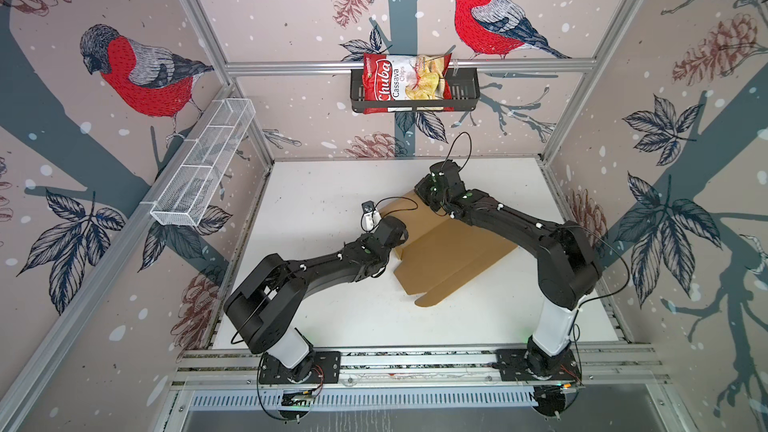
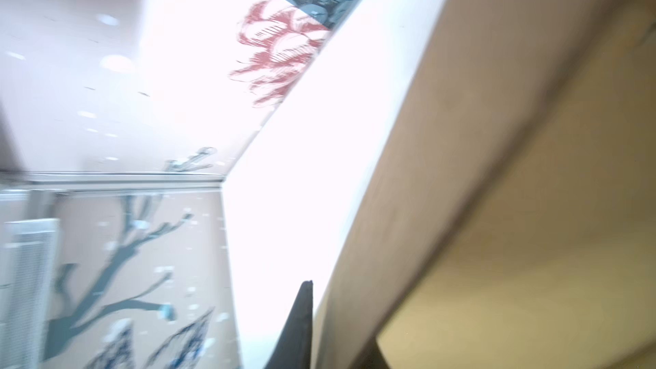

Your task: Fold the paper box

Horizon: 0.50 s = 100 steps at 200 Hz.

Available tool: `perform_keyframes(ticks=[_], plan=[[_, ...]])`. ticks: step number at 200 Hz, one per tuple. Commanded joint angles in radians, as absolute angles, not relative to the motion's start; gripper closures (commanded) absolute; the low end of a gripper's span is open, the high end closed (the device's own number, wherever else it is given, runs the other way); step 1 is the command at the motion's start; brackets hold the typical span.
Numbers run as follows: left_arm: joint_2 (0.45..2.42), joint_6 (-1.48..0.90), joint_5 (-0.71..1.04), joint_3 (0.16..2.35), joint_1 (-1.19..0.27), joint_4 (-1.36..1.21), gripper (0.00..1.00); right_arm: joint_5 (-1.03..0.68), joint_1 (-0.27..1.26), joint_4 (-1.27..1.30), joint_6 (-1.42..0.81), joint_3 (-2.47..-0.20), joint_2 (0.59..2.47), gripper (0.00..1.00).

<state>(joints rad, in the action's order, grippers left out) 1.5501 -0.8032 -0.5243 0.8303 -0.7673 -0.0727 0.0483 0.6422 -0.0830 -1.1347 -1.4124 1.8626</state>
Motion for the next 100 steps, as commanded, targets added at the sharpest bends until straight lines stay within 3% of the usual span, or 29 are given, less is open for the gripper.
perform_keyframes(ticks=[1, 58, 100], plan=[[1.491, -0.716, -0.486, 0.832, -0.767, 0.002, 0.55, 0.066, 0.641, -0.151, -1.018, -1.451, 1.887, 0.91], [1.228, -0.597, -0.474, 0.784, -0.738, 0.04, 0.42, 0.063, 0.676, -0.415, -0.72, -1.709, 2.046, 0.95], [1.05, -0.551, -0.457, 0.728, -0.555, 0.058, 0.42, 0.152, 0.806, -0.638, -0.358, -1.831, 2.157, 0.94]])
